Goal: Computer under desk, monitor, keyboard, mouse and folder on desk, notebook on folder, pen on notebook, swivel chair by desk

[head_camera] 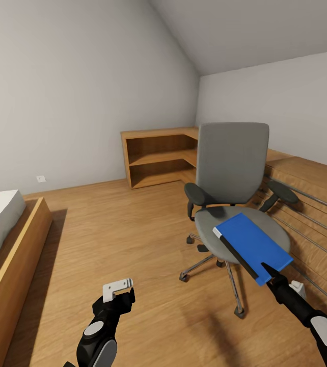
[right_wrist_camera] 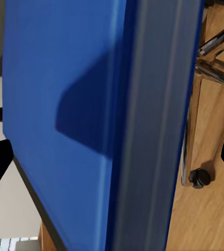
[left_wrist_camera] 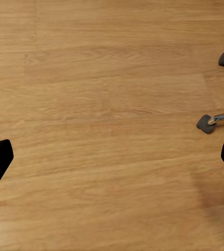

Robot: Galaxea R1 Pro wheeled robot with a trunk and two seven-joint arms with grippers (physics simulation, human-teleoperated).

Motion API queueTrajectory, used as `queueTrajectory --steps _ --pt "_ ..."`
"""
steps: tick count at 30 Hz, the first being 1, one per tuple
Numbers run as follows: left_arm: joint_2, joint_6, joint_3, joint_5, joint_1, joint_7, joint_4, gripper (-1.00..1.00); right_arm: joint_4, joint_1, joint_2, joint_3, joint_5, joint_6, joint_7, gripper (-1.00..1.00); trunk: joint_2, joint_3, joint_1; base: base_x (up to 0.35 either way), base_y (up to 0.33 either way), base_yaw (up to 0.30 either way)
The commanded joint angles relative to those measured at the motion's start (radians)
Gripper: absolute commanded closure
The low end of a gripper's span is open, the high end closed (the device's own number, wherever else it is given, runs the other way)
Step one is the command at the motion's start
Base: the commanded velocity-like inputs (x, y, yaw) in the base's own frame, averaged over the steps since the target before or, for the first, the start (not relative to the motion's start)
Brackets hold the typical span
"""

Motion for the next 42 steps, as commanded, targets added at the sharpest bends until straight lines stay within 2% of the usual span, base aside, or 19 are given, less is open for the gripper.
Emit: queueTrajectory --steps 1,8,9,16,28,42 --pt "0.0 0.002 -0.001 0.007 -0.001 0.008 -0.001 -1.0 0.0 -0.001 0.001 -0.003 -0.006 0.008 0.001 -1.0 0.0 -0.001 0.0 0.0 0.0 0.0" --pt "0.0 0.002 -0.001 0.007 -0.001 0.008 -0.001 -1.0 0.0 -0.001 0.003 0.001 -0.006 0.011 0.002 -1.0 0.0 -0.001 0.0 0.0 0.0 0.0" --pt "0.0 0.002 -0.001 0.007 -0.001 0.008 -0.001 -1.0 -0.001 -0.001 0.003 0.002 -0.006 0.011 0.002 1.0 0.0 -0.001 0.0 0.0 0.0 0.0" --pt "-0.001 0.003 -0.001 0.007 -0.001 0.008 -0.001 -1.0 -0.002 -0.001 0.001 0.024 -0.007 0.019 0.004 1.0 0.0 -0.001 0.0 0.0 0.0 0.0" --pt "-0.001 0.002 -0.002 0.007 -0.001 0.008 0.0 -1.0 -0.007 -0.001 0.002 0.028 -0.007 0.019 0.009 1.0 0.0 -0.001 0.0 0.0 0.0 0.0" --pt "-0.003 0.006 -0.003 0.009 -0.001 0.007 0.0 -1.0 -0.04 -0.001 0.001 0.027 -0.009 0.019 0.013 1.0 0.098 0.043 -0.054 0.0 0.0 0.0"
